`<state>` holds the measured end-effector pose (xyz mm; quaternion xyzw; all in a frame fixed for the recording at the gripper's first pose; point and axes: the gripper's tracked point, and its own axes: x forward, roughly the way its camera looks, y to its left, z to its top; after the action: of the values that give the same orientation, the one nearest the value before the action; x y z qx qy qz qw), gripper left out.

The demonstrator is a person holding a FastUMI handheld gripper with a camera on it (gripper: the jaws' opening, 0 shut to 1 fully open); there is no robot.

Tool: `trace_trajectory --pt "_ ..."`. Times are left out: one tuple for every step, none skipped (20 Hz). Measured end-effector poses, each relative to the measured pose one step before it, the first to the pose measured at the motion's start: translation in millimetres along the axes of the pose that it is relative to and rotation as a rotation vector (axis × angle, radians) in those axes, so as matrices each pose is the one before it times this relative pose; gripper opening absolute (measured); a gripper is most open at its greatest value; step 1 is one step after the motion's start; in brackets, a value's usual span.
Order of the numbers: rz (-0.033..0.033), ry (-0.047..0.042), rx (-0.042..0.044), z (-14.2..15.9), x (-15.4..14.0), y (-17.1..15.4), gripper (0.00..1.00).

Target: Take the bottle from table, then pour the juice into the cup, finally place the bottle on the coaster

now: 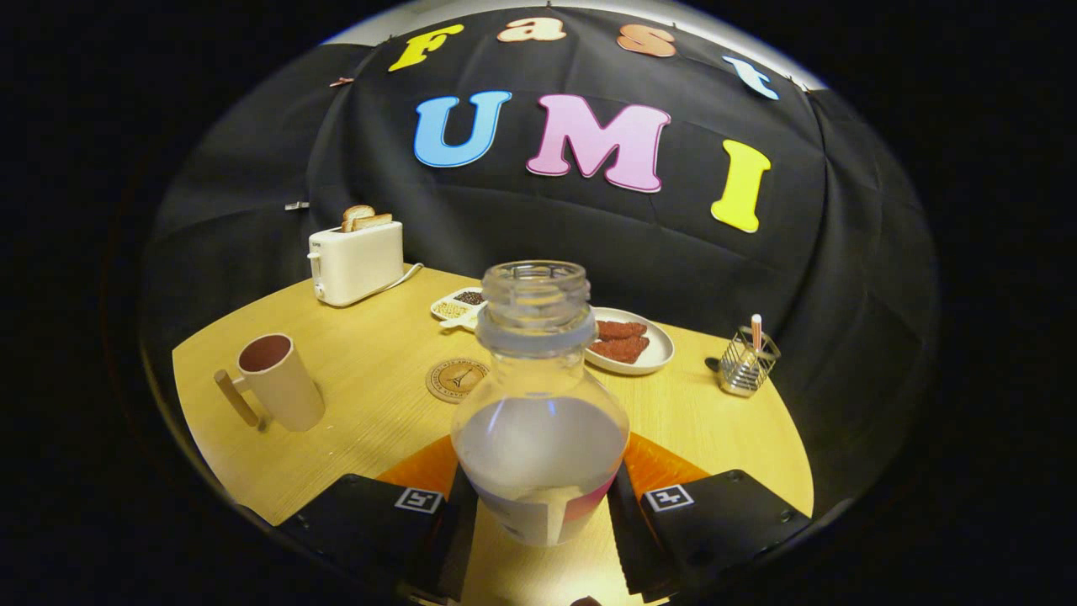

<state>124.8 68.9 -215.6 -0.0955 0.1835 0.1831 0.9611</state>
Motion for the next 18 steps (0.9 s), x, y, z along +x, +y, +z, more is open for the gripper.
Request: trace_trajectory --pt "0.00260 -0.00288 -0.03030 7.94 2.97 4.14 0.71" --pt "0.00156 -0.00044 -0.03740 6.34 3.06 3.91 0.71" --pt "-0.00116 -0.00467 -0.04345 8.00 2.23 4.41 0.71" --pt "-0.00278 0.00411 -0.04252 4.55 2.62 3.56 0.72" --pt "-0.00962 0.00844 -0.05194 4.68 2.13 2.52 0.71" --pt "0.00193 0.00522 -0.04581 5.12 2.20 4.44 0.71" --pt "0.00638 -0.00316 -0.03414 6.78 1.38 7.06 0.72" --pt "-0.01253 0.00225 -0.04300 5.03 0.22 3.44 0.71" --pt "-0.01470 -0.00122 -0.05044 5.53 0.33 2.90 0.71" --pt "-0.01257 -0.00265 -0.05405 7.74 1.27 3.11 0.71" --pt "-0.00809 -0.00319 -0.04967 6.61 3.32 4.34 0.71" --pt "-0.00276 -0.00512 -0.03787 6.55 1.89 4.90 0.71" --pt "-0.00368 -0.00181 -0.02749 5.81 1.22 5.12 0.71" --pt "-0.00441 -0.00212 -0.03299 4.70 1.25 3.67 0.71" --pt "-0.00832 -0.00740 -0.04401 6.37 1.95 1.77 0.71" --pt "-0.00801 -0.00657 -0.05456 4.61 2.07 1.84 0.71" --pt "-0.00256 -0.00522 -0.05782 3.59 1.71 2.20 0.71" --pt "-0.00377 -0.00508 -0.05956 2.40 0.86 1.90 0.71"
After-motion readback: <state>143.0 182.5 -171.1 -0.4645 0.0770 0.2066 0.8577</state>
